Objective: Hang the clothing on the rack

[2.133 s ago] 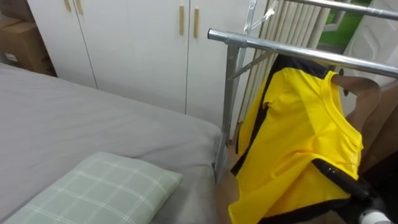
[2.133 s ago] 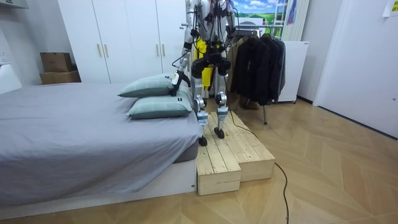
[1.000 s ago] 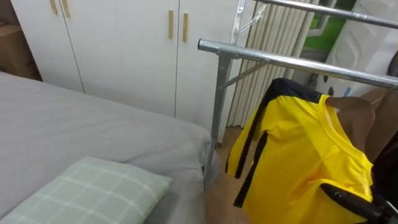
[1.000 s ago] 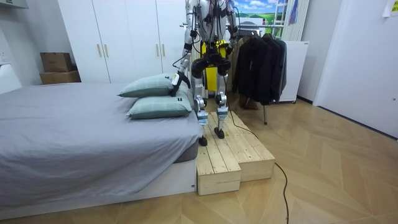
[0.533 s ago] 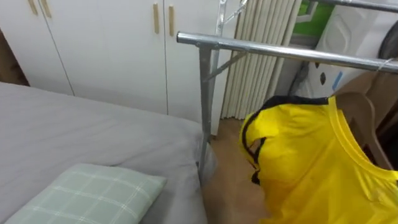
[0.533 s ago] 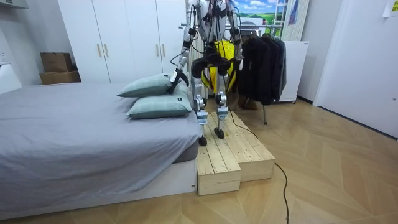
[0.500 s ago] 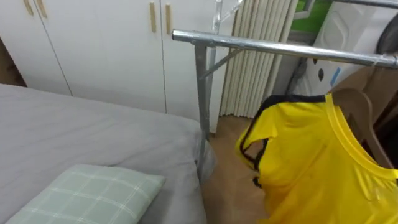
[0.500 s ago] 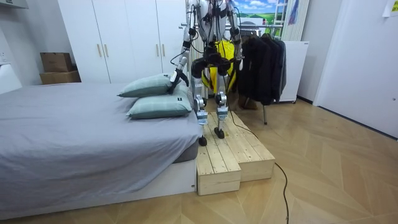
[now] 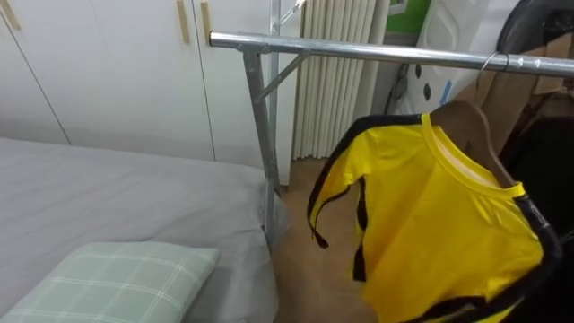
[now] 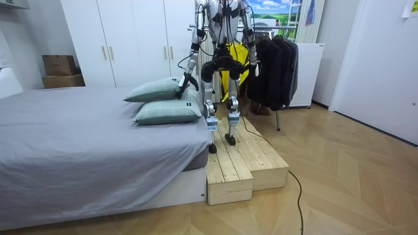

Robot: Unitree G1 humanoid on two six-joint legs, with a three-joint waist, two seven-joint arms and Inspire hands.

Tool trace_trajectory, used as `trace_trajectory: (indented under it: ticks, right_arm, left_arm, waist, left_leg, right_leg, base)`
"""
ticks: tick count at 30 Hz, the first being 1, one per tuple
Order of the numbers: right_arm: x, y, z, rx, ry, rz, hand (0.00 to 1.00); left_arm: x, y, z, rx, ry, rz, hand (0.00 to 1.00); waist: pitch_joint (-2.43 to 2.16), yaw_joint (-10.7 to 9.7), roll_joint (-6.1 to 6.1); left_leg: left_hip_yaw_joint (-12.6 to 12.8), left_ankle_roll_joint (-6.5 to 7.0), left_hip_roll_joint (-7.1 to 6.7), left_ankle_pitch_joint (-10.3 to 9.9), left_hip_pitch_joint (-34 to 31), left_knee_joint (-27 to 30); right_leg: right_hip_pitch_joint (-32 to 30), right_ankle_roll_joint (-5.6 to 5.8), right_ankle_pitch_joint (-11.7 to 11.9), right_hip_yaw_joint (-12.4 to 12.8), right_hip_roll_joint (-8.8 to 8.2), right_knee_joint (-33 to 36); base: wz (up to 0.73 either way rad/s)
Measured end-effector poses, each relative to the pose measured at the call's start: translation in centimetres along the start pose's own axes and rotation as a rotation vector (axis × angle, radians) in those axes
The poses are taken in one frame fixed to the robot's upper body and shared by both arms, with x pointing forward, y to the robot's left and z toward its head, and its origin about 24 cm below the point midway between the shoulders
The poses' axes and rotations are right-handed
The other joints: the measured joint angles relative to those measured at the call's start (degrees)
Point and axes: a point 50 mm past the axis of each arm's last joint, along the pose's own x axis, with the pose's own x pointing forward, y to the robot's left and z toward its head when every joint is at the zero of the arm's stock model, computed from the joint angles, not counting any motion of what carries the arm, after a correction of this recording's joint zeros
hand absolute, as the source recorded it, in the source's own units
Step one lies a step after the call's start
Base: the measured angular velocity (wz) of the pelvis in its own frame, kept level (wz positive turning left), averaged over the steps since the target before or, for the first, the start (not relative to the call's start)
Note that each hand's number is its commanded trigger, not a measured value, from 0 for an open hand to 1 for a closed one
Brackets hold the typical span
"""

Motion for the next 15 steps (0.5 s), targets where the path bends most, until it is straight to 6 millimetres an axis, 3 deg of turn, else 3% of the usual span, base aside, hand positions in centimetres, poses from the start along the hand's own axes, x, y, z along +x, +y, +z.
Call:
trace_trajectory:
  ticks: [8, 15]
  right_arm:
    - [0.0, 0.4, 0.0, -0.064, -0.005, 0.012, 0.00]
    - [-0.4, -0.3, -1.7, -0.160, 0.054, 0.013, 0.00]
  left_arm:
    - [0.0, 0.0, 0.3, -0.001, -0.013, -0.001, 0.00]
    - [0.0, 0.0, 0.4, -0.015, -0.011, 0.005, 0.00]
  waist:
    - [-0.12, -0.1, 0.28]
    - [-0.22, -0.1, 0.50]
  left_leg:
    - [0.0, -0.08, -0.02, -0.2, -0.4, -0.1]
    - [0.3, -0.09, 0.05, -0.2, -0.7, -0.1]
  right_leg:
    - [-1.0, -0.08, 0.4, 0.0, 0.12, 1.1]
    - [-1.5, -0.12, 0.5, 0.4, 0.23, 1.5]
  base:
    - [0.00]
    - [-0.02]
